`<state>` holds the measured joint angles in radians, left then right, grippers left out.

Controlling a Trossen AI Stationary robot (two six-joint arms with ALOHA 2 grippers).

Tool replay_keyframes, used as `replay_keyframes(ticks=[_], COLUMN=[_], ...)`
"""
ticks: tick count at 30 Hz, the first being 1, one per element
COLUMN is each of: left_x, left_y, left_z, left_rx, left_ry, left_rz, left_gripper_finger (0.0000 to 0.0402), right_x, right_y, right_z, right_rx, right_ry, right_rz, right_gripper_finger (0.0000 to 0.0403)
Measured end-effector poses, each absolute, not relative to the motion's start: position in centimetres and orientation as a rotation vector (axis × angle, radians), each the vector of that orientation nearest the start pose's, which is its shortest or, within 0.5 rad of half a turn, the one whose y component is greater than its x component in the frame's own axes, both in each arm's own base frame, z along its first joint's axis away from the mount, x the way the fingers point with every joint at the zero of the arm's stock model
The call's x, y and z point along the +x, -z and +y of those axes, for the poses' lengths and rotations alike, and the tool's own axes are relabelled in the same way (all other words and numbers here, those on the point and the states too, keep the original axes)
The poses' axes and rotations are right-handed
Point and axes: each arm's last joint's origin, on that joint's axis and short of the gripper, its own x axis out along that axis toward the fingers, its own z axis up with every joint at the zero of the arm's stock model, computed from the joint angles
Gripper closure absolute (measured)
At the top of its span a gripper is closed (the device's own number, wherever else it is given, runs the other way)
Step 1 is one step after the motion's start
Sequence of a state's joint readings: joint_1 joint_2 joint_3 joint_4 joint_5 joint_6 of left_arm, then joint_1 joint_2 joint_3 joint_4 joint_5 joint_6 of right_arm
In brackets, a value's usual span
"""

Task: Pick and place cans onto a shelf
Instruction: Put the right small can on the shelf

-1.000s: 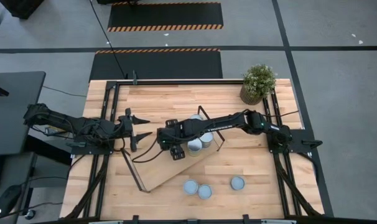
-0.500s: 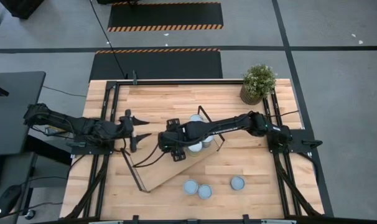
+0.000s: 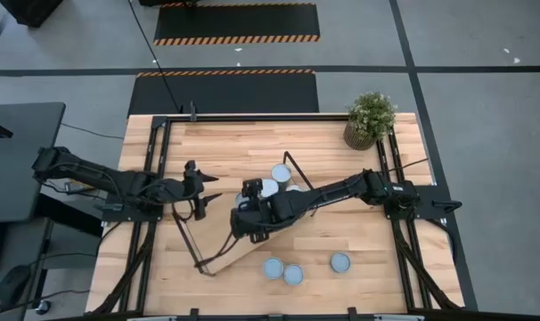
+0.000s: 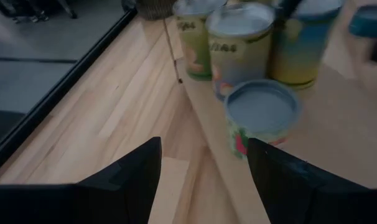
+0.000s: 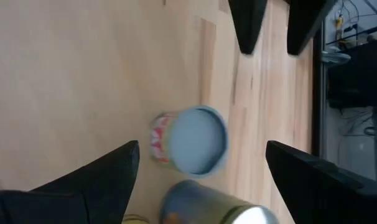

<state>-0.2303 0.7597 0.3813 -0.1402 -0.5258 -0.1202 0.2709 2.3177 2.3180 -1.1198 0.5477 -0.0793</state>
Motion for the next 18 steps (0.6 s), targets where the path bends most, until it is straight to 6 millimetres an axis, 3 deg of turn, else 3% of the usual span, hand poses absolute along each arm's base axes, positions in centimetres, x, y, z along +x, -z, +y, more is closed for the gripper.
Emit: replay_keyframes(ticks=[11,18], left_x=[17.6,18.6], left_y=[-19.1,-18.1], left_z=[-0.7,0.1], left_rx=[-0.130,-0.140], left_ry=[-0.367,-0.376], left_rz=[0.513,0.548], left_gripper_finger=[0.0159,0.0159], right_x=[46.9,47.5], right_y=[-27.2,-24.0], right_z=[12.7,12.9], right_rx=[-0.443,-0.487], right_ry=[0.201,0.260], right_rz=[1.029,1.023], right_gripper_finger=[0.0046,0.0046])
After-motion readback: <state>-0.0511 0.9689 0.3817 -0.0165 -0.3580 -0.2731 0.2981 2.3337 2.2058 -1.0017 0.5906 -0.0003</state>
